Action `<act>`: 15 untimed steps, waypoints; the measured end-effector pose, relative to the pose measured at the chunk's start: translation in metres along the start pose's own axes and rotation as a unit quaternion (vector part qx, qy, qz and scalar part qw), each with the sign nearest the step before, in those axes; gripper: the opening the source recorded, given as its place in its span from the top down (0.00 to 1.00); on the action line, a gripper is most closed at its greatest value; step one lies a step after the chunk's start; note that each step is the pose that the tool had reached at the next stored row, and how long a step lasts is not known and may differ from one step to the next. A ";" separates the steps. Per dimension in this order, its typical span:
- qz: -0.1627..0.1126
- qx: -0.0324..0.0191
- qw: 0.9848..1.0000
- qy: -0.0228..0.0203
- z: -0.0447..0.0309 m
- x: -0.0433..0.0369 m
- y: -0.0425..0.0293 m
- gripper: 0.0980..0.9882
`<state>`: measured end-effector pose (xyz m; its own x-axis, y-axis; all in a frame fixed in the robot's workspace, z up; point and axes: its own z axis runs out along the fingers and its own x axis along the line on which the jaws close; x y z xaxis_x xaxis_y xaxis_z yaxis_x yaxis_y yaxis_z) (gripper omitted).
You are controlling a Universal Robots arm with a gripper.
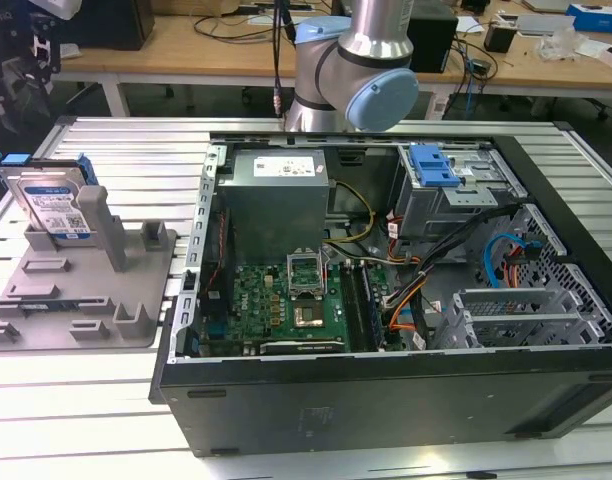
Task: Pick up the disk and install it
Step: 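Pick up the disk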
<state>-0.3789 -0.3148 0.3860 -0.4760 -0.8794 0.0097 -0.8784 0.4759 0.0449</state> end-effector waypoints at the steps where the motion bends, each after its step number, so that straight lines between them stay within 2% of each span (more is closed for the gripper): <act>1: -0.014 0.000 1.000 0.001 0.0001 0.0000 0.0000 0.55; 3: -0.053 0.001 0.999 0.002 0.0003 0.0000 0.0000 0.55; 5: -0.089 0.001 0.996 0.004 0.0005 0.0000 0.0000 0.55; 7: -0.106 0.001 0.994 0.005 0.0005 0.0000 0.0000 0.55; 8: -0.126 0.001 0.992 0.006 0.0006 0.0000 0.0000 0.55; 10: -0.145 0.001 0.989 0.007 0.0007 0.0000 0.0000 0.55; 12: -0.172 0.002 0.985 0.008 0.0008 0.0000 0.0000 0.55; 15: -0.190 0.002 0.982 0.008 0.0009 0.0000 0.0000 0.55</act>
<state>-0.3789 -0.3148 0.3851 -0.1123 -0.9936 0.0096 -0.9926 0.1126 0.0448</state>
